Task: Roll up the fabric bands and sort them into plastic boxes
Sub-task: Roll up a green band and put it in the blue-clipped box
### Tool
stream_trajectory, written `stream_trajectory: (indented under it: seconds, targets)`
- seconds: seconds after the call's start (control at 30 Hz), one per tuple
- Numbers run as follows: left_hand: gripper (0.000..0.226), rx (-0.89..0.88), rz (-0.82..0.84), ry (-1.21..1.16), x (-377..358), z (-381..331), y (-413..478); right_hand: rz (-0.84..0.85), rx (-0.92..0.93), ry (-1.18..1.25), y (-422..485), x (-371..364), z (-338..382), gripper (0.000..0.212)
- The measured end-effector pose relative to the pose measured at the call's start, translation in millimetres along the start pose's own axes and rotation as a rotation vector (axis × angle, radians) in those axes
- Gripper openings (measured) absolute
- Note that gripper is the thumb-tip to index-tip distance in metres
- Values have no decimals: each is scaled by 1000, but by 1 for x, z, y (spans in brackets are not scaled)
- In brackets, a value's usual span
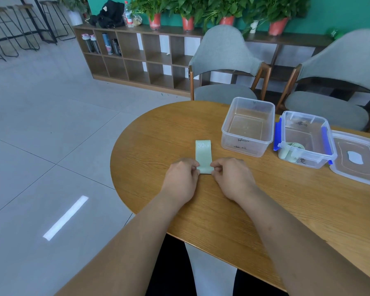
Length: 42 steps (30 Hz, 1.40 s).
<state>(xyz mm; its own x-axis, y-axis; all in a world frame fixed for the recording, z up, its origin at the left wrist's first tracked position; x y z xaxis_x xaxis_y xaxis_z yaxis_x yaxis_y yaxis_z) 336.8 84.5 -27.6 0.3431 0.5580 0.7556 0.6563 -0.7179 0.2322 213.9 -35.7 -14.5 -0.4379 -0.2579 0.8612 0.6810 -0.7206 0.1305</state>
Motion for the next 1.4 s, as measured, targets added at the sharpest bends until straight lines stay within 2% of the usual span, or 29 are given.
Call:
stream_trajectory:
  seconds: [0.23, 0.47, 0.6, 0.73, 0.9, 1.07, 1.4]
  targets:
    - [15, -2, -20, -38, 0, 3, 5, -34, -2, 45, 7, 0, -5, 15]
    - [21, 25, 19, -38, 0, 4, 9, -19, -16, 37, 14, 0, -2, 19]
    - [23, 48, 18, -18, 0, 3, 15, 27, -22, 34, 16, -1, -4, 30]
    - [26, 42, 27, 9, 0, 2, 19, -2, -5, 27, 18, -3, -4, 33]
    - [30, 33, 14, 7, -4, 4, 17, -64, -11, 113, 16, -6, -6, 21]
    - [28, 24, -71, -60, -3, 0, 10, -99, -5, 183, 10, -5, -9, 21]
    - [31, 26, -41, -55, 3, -6, -23, -92, 13, 220, -27, 0, -11, 21]
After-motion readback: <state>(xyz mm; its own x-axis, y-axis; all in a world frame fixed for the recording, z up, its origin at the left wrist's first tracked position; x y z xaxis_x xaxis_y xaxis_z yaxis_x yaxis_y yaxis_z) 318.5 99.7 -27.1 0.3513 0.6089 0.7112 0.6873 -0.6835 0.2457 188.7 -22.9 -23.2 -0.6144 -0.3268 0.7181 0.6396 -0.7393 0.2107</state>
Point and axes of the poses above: each hand's wrist, its own y-axis towards the middle knuckle, its own x-axis out of the back of the hand, z = x × y, the point moved 2 cm from there along y, towards the middle knuckle, and after that the axes turned 3 degrees about -z, right-handed, at the moved point
